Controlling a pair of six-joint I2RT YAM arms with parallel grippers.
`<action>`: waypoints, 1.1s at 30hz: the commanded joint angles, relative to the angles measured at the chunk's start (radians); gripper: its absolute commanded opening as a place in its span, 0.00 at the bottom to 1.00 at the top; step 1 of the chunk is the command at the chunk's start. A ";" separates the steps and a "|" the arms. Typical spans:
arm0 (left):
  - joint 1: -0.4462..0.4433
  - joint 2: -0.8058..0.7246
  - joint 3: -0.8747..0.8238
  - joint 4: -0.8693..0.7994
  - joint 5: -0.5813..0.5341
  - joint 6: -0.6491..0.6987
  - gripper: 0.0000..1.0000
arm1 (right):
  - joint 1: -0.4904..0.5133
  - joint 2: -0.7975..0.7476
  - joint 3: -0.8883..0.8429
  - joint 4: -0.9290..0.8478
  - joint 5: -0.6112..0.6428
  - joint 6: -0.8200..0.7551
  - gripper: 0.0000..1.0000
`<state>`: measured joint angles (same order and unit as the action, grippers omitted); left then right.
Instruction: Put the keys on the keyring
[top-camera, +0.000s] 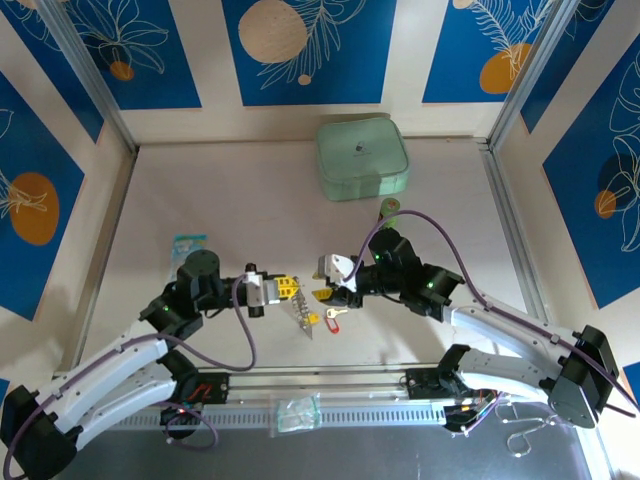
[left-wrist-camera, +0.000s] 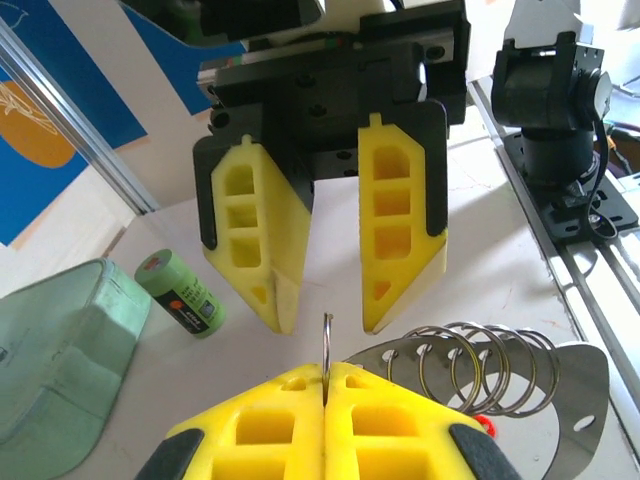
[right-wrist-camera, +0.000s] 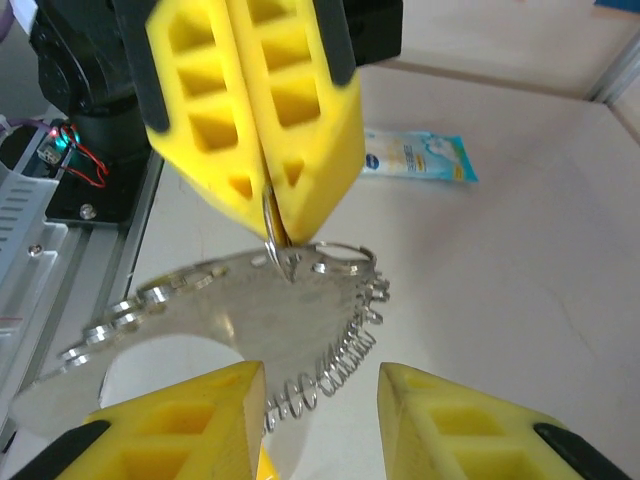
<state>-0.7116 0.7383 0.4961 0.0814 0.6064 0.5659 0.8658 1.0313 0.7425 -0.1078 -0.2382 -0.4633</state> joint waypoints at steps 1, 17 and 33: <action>-0.012 -0.012 -0.007 0.048 -0.009 0.058 0.00 | 0.021 0.000 0.009 0.065 0.008 -0.026 0.35; -0.014 0.019 0.003 0.046 0.020 0.054 0.00 | 0.058 0.028 0.044 0.088 0.020 -0.066 0.25; -0.015 0.041 0.003 0.077 0.036 -0.022 0.00 | 0.057 0.037 0.046 0.070 0.000 -0.072 0.25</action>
<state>-0.7170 0.7830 0.4915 0.0978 0.6018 0.5587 0.9165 1.0561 0.7517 -0.0441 -0.2153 -0.5278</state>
